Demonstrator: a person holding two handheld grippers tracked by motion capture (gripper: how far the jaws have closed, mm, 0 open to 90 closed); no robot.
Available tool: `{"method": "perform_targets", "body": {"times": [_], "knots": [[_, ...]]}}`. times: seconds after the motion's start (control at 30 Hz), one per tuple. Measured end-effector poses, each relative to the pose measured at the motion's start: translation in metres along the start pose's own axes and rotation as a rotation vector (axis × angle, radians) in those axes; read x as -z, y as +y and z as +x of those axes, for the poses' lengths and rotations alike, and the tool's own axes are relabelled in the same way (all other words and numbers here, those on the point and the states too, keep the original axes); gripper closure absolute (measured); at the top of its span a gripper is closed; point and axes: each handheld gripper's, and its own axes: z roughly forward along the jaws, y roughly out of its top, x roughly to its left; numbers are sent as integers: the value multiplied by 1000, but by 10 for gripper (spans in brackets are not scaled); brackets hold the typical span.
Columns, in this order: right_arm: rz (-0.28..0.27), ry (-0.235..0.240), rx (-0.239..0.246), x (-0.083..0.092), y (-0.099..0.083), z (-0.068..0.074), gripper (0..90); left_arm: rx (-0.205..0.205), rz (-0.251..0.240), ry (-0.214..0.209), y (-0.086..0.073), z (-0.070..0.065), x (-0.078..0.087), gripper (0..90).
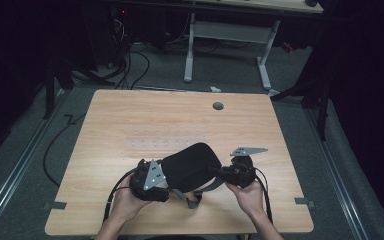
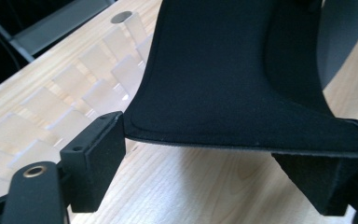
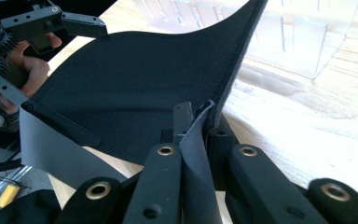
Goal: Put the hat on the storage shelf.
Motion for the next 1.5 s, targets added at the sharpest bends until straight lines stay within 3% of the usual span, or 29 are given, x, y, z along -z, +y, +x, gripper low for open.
{"method": "perform_targets", "body": {"times": [0.27,0.4,0.47,0.7,0.9,1.23,1.37,1.5], "knots": [[-7,25,8,-2,3,4,860,-15,-4,24,-2,3,3,217],[-10,30,10,-3,3,4,860,-20,8,24,-4,2,4,275],[-12,30,13,-4,3,5,860,-16,3,3,-4,1,6,368],[-26,57,11,-6,3,5,860,-29,4,-8,-5,-3,6,435],[-37,77,5,-8,4,5,857,-55,16,-6,-2,-5,8,573],[-66,89,2,-9,9,5,808,-60,41,-95,4,-8,19,776],[-85,59,12,-10,10,5,753,-63,50,-152,4,-13,22,854],[-113,37,31,-10,10,7,687,-47,69,-184,-2,-18,23,868]]}}
